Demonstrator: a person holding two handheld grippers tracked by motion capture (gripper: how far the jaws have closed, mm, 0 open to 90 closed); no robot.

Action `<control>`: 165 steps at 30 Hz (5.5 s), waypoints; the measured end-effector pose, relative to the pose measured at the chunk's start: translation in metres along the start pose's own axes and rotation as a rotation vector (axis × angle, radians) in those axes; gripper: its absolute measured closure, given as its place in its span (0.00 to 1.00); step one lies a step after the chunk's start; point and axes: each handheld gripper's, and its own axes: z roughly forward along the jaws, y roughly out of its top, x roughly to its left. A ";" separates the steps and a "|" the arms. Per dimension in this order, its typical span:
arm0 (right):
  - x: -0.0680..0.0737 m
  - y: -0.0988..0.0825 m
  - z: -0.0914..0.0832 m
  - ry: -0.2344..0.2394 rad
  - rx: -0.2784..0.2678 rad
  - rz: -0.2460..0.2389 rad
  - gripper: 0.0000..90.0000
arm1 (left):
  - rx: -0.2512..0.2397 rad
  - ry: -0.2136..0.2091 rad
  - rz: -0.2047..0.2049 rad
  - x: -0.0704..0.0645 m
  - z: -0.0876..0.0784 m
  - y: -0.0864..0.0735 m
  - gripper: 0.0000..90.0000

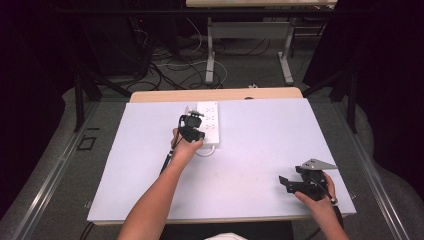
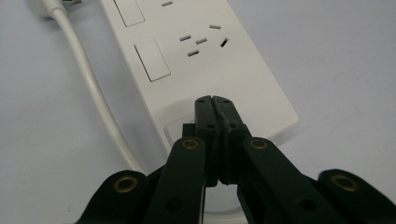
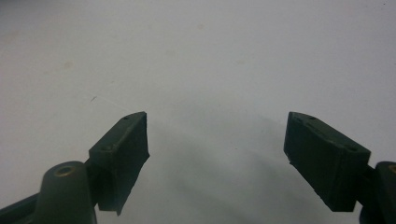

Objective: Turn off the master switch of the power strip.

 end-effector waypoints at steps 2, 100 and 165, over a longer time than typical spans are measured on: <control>0.000 0.000 0.000 -0.001 0.000 0.001 0.24 | 0.004 0.000 0.004 0.000 0.001 -0.001 1.00; -0.001 -0.001 -0.006 -0.010 -0.021 0.022 0.24 | -0.091 -0.051 -0.024 0.003 -0.038 -0.005 0.57; 0.001 -0.001 -0.009 -0.017 -0.029 0.013 0.24 | -0.160 -0.084 0.086 0.013 -0.113 -0.061 0.00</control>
